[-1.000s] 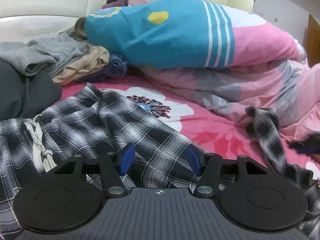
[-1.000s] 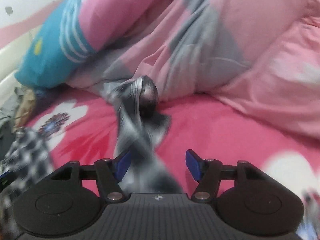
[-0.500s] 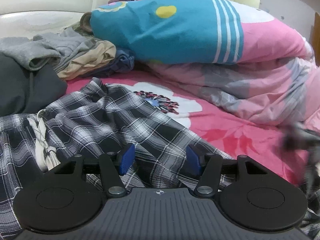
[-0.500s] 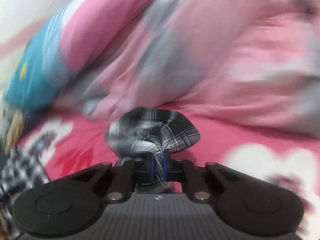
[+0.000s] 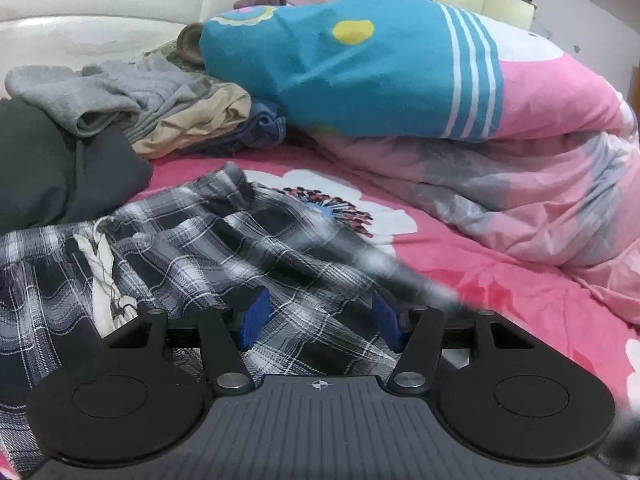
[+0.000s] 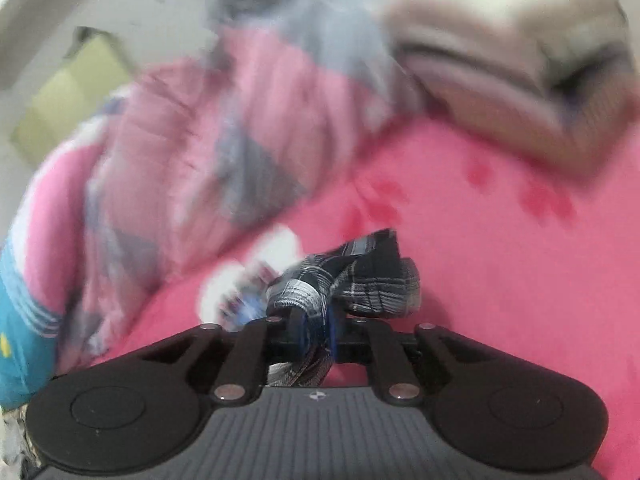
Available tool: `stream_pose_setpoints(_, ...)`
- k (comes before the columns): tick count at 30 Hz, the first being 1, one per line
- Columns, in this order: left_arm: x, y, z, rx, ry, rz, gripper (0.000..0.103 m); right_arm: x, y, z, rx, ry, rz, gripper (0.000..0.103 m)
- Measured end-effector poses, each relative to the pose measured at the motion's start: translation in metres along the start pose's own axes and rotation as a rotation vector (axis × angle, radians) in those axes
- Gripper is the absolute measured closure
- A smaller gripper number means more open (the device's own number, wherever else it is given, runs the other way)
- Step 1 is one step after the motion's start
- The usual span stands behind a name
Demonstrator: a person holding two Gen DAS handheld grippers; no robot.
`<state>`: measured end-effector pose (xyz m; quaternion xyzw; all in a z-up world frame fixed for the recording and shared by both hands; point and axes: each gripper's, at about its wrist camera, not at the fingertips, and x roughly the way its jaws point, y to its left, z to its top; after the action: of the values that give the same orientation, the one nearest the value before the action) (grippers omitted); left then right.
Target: Fold clothes
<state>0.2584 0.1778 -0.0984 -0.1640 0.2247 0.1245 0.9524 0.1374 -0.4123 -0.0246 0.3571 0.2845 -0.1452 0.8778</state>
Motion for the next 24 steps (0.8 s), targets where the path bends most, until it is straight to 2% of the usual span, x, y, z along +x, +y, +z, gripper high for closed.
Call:
stream_pose_setpoints(1, 0.001, 0.001, 0.000, -0.003, 0.004, -0.002, 0.046, 0.006, -0.014, -0.001, 0.049, 0.026, -0.001, 0.074)
stream_pose_setpoints(2, 0.001, 0.001, -0.001, -0.003, 0.008, -0.003, 0.046, 0.010, -0.026, -0.001, 0.089, 0.043, -0.021, 0.062)
stream_pose_setpoints(4, 0.001, 0.002, -0.002, -0.004, 0.011, -0.009, 0.046, 0.012, -0.046, 0.001, 0.153, 0.048, -0.059, 0.060)
stream_pose_setpoints(7, -0.002, 0.004, -0.002, -0.010, 0.004, -0.015, 0.046, -0.009, -0.057, 0.008, 0.172, -0.024, -0.050, 0.053)
stream_pose_setpoints(8, -0.003, 0.005, -0.001, -0.016, -0.001, -0.016, 0.046, -0.019, -0.056, 0.011, 0.150, -0.063, -0.062, 0.052)
stream_pose_setpoints(11, -0.008, 0.010, 0.003, -0.049, -0.025, -0.022, 0.046, -0.047, -0.030, 0.019, -0.026, -0.191, -0.126, 0.052)
stream_pose_setpoints(13, -0.011, 0.014, 0.007, -0.070, -0.039, -0.021, 0.046, -0.052, 0.010, 0.021, -0.195, -0.262, -0.099, 0.052)
stream_pose_setpoints(14, -0.012, 0.016, 0.010, -0.079, -0.045, -0.013, 0.046, -0.052, 0.032, 0.021, -0.281, -0.289, -0.070, 0.052)
stream_pose_setpoints(16, -0.012, 0.019, 0.016, -0.090, -0.052, 0.016, 0.046, -0.044, 0.079, 0.015, -0.437, -0.279, 0.060, 0.052)
stream_pose_setpoints(17, -0.011, 0.020, 0.020, -0.094, -0.051, 0.035, 0.046, -0.035, 0.107, 0.010, -0.513, -0.243, 0.152, 0.052)
stream_pose_setpoints(20, 0.000, 0.028, 0.033, -0.119, -0.035, 0.099, 0.046, 0.016, 0.196, -0.017, -0.721, -0.044, 0.447, 0.053)
stream_pose_setpoints(23, 0.015, 0.042, 0.040, -0.148, -0.031, 0.144, 0.047, 0.087, 0.283, -0.063, -0.863, 0.198, 0.631, 0.053)
stream_pose_setpoints(24, 0.020, 0.048, 0.041, -0.150, -0.032, 0.161, 0.047, 0.112, 0.311, -0.082, -0.909, 0.255, 0.667, 0.054)
